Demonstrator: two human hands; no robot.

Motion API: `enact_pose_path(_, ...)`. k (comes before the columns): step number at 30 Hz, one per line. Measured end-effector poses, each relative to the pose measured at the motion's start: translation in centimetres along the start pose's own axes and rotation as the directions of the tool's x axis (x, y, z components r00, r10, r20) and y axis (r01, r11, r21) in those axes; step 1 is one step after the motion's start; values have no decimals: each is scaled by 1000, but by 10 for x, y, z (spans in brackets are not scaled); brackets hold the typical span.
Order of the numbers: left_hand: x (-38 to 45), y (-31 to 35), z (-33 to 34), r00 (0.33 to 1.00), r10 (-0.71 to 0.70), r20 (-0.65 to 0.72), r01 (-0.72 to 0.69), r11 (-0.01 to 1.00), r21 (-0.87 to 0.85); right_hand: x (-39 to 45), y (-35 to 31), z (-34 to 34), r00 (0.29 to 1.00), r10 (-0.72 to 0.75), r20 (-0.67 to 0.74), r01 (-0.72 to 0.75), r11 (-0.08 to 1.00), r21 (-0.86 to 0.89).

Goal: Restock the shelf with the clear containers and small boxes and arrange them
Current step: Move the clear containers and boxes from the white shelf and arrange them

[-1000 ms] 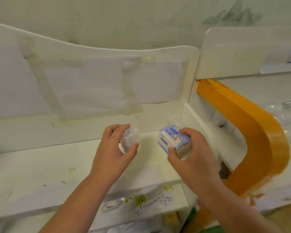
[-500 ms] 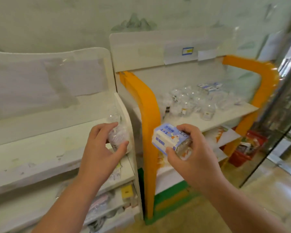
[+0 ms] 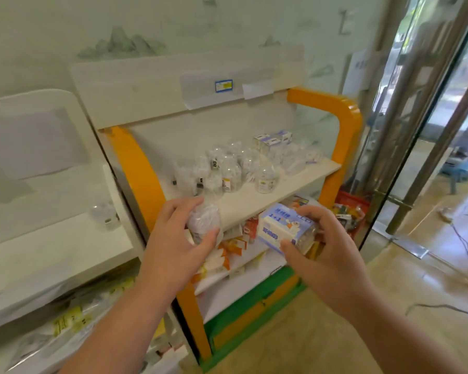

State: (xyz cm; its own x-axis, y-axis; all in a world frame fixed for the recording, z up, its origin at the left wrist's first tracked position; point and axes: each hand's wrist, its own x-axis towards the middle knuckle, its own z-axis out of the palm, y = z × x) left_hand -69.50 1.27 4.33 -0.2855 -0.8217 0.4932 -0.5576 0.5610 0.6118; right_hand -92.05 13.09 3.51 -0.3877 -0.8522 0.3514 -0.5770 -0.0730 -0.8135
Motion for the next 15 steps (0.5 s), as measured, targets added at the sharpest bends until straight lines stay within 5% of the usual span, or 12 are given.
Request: enact_pose_path(15, 136, 4, 125, 999, -8, -52, 7, 1000, -7, 176, 122, -44, 999, 53, 3, -52, 989, -137)
